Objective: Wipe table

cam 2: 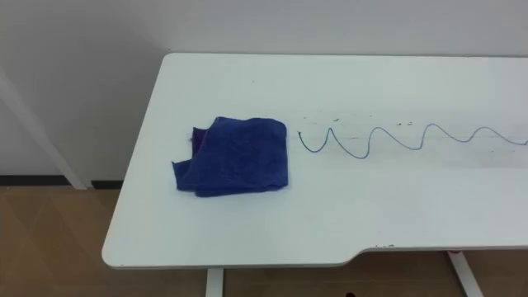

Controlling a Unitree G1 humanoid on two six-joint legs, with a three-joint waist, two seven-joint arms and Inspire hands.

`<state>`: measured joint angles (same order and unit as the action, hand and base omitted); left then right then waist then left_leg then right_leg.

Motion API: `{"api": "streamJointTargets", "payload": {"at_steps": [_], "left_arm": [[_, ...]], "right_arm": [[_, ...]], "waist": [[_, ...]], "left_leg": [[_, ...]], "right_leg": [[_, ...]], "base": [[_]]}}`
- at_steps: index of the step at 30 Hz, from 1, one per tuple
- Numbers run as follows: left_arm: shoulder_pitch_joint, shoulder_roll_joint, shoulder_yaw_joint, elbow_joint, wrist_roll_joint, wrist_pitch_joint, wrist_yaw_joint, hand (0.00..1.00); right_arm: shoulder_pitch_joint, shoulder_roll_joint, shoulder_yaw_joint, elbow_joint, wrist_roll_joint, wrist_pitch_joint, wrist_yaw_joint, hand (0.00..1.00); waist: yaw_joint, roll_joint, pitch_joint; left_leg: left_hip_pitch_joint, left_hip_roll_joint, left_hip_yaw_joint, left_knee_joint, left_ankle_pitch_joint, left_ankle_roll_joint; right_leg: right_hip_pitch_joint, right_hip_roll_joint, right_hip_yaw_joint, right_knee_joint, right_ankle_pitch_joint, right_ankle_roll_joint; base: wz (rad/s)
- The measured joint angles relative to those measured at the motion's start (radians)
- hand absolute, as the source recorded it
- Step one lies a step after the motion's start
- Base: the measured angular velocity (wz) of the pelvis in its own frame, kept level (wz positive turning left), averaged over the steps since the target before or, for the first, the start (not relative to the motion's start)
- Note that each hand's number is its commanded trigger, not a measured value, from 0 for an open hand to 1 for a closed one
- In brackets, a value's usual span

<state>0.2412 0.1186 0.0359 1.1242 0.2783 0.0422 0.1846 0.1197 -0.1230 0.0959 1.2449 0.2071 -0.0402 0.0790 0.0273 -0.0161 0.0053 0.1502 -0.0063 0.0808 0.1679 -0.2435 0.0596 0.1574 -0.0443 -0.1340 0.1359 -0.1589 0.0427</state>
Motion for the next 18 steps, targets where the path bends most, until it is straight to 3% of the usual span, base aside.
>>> {"api": "streamJointTargets", "payload": {"at_steps": [18], "left_arm": [[-0.01, 0.002, 0.003, -0.001, -0.001, 0.003, 0.001, 0.0]], "right_arm": [[0.0, 0.001, -0.001, 0.009, 0.004, 0.004, 0.008, 0.0]], "waist": [[0.002, -0.005, 0.0023]], "left_leg": [[0.006, 0.0, 0.0, 0.001, 0.0, 0.0]], "right_leg": [[0.001, 0.001, 0.006, 0.0, 0.0, 0.0]], "base": [[0.0]]}}
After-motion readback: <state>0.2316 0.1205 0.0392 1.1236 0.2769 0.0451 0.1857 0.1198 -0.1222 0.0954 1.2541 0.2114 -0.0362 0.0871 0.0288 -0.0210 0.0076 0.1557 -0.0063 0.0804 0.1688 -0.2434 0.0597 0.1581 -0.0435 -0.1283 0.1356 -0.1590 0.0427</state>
